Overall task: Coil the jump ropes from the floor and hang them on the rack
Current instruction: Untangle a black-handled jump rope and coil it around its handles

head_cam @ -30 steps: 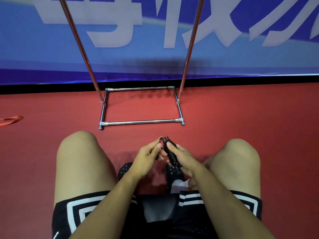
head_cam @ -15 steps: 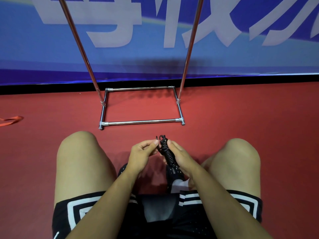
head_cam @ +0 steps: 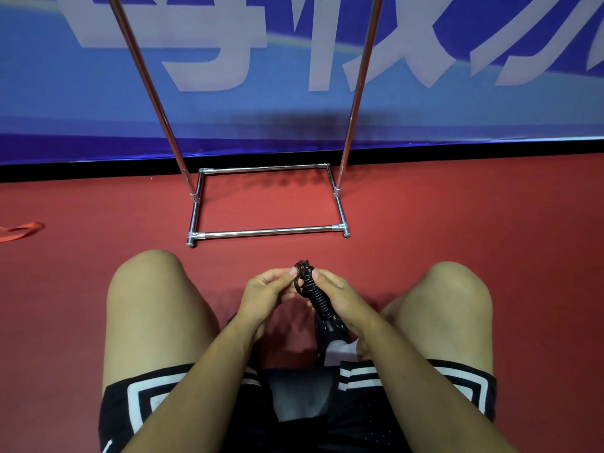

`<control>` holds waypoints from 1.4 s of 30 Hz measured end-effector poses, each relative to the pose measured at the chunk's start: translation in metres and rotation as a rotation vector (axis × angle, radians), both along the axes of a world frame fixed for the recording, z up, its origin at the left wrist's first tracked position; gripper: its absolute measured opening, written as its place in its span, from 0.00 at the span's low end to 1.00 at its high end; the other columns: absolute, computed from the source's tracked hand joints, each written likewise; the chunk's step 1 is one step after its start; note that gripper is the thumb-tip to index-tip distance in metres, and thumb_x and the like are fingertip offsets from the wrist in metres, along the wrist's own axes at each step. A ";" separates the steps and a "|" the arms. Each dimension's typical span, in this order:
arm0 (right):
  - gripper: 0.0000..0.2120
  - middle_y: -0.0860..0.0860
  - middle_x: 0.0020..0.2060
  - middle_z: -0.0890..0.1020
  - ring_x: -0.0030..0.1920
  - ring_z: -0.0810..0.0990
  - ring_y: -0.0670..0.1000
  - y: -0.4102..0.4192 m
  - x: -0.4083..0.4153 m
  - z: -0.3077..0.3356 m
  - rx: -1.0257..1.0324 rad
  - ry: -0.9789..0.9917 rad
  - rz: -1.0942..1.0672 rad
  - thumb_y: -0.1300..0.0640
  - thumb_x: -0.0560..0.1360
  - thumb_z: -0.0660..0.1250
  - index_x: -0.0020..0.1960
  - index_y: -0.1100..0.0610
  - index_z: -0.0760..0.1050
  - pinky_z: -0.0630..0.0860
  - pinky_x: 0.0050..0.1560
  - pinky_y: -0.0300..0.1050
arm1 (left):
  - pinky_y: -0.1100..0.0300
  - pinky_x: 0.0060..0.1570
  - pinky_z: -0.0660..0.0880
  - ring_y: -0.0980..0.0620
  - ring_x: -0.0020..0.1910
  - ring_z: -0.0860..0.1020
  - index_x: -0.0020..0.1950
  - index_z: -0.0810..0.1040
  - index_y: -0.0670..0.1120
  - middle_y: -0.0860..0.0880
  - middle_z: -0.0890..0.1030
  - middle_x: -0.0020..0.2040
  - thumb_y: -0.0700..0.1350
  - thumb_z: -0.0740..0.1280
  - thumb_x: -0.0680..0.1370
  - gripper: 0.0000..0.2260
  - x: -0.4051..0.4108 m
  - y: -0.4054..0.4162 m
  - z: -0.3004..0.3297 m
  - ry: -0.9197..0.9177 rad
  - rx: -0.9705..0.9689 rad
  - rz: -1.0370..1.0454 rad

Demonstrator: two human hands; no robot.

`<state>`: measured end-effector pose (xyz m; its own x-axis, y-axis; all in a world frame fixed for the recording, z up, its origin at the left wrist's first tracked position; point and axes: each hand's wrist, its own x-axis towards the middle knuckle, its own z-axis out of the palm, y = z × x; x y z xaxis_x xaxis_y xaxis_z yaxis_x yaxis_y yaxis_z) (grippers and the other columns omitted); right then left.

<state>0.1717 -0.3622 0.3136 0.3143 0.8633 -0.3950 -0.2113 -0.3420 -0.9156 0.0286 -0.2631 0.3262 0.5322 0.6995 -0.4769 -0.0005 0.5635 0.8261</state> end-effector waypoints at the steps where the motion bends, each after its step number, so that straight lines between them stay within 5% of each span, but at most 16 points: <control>1: 0.17 0.61 0.53 0.86 0.45 0.84 0.55 0.000 0.000 -0.001 0.002 -0.004 0.004 0.41 0.81 0.64 0.63 0.49 0.81 0.78 0.51 0.54 | 0.66 0.42 0.79 0.55 0.37 0.82 0.50 0.85 0.42 0.46 0.86 0.40 0.43 0.73 0.77 0.05 0.000 0.001 0.000 0.004 -0.020 0.005; 10: 0.15 0.56 0.54 0.87 0.50 0.85 0.53 0.000 -0.001 0.001 0.024 -0.028 0.017 0.45 0.84 0.62 0.64 0.49 0.81 0.79 0.57 0.56 | 0.64 0.46 0.76 0.55 0.38 0.81 0.47 0.85 0.42 0.46 0.85 0.41 0.43 0.74 0.76 0.04 -0.001 0.004 0.001 -0.005 -0.106 0.050; 15: 0.14 0.56 0.54 0.87 0.50 0.85 0.54 0.000 0.000 0.000 0.010 -0.037 -0.008 0.46 0.84 0.61 0.63 0.50 0.81 0.79 0.54 0.52 | 0.62 0.50 0.77 0.55 0.39 0.82 0.45 0.83 0.43 0.47 0.85 0.41 0.43 0.70 0.79 0.05 -0.001 0.002 0.000 -0.050 -0.115 0.017; 25: 0.15 0.56 0.43 0.85 0.41 0.81 0.52 0.002 0.003 0.005 0.034 0.033 -0.120 0.47 0.85 0.60 0.62 0.53 0.80 0.77 0.43 0.46 | 0.58 0.59 0.76 0.51 0.53 0.83 0.53 0.81 0.43 0.44 0.86 0.57 0.44 0.67 0.81 0.06 0.005 -0.007 0.004 -0.144 0.024 -0.017; 31: 0.15 0.58 0.48 0.86 0.44 0.82 0.53 0.002 0.002 0.002 0.026 0.019 -0.065 0.46 0.85 0.61 0.62 0.51 0.81 0.78 0.48 0.52 | 0.60 0.48 0.81 0.50 0.41 0.84 0.49 0.81 0.42 0.42 0.86 0.43 0.39 0.74 0.75 0.05 0.003 -0.005 0.004 -0.156 0.023 0.091; 42: 0.15 0.58 0.53 0.86 0.48 0.84 0.54 -0.002 0.000 0.004 0.008 -0.067 0.041 0.44 0.84 0.61 0.62 0.49 0.81 0.79 0.54 0.55 | 0.65 0.43 0.80 0.54 0.42 0.85 0.54 0.86 0.43 0.45 0.88 0.46 0.40 0.72 0.78 0.07 -0.002 0.005 0.010 -0.031 -0.179 0.001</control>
